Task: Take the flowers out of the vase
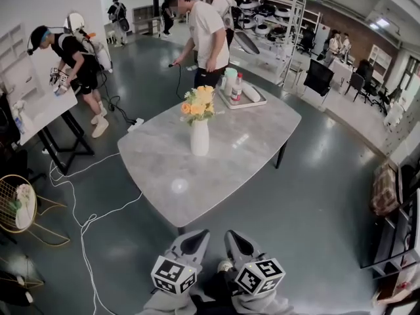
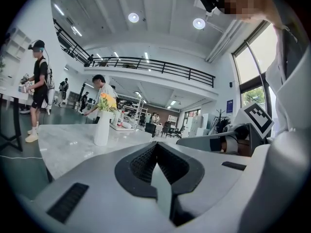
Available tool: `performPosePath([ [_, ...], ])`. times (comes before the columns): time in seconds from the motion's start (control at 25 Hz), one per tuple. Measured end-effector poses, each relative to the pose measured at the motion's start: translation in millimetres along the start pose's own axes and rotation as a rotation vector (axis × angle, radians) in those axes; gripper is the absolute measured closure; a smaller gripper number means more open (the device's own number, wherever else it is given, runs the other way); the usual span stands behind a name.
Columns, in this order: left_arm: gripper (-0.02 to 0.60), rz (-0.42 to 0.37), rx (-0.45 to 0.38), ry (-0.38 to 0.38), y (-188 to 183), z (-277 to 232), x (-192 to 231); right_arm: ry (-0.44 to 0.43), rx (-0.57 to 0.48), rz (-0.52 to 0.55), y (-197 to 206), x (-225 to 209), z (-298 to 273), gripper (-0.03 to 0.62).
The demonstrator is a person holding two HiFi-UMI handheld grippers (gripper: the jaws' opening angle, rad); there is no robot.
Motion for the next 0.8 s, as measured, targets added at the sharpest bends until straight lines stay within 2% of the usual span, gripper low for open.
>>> performPosePath([
  [0.52,0.580,0.049,-0.035,-0.107,-33.4,-78.8,37.8,-0.097,0.067,0.038,-55.7,-65.5,-60.4,0.595],
  [0.8,0.580,0.052,-0.049,-0.110,-48.5,-130.9,35.5,-0.116,0.082,0.069,-80.7,-109.3,-68.5,0.595],
])
Point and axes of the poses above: the fingertips, and each gripper's own axes: z backward along the fingers, x to its left, y out of its underside, the point moved 2 cm from there along z, backward along the fingers, and after that the axes turned 11 degrees about x, right-handed, at the moved point
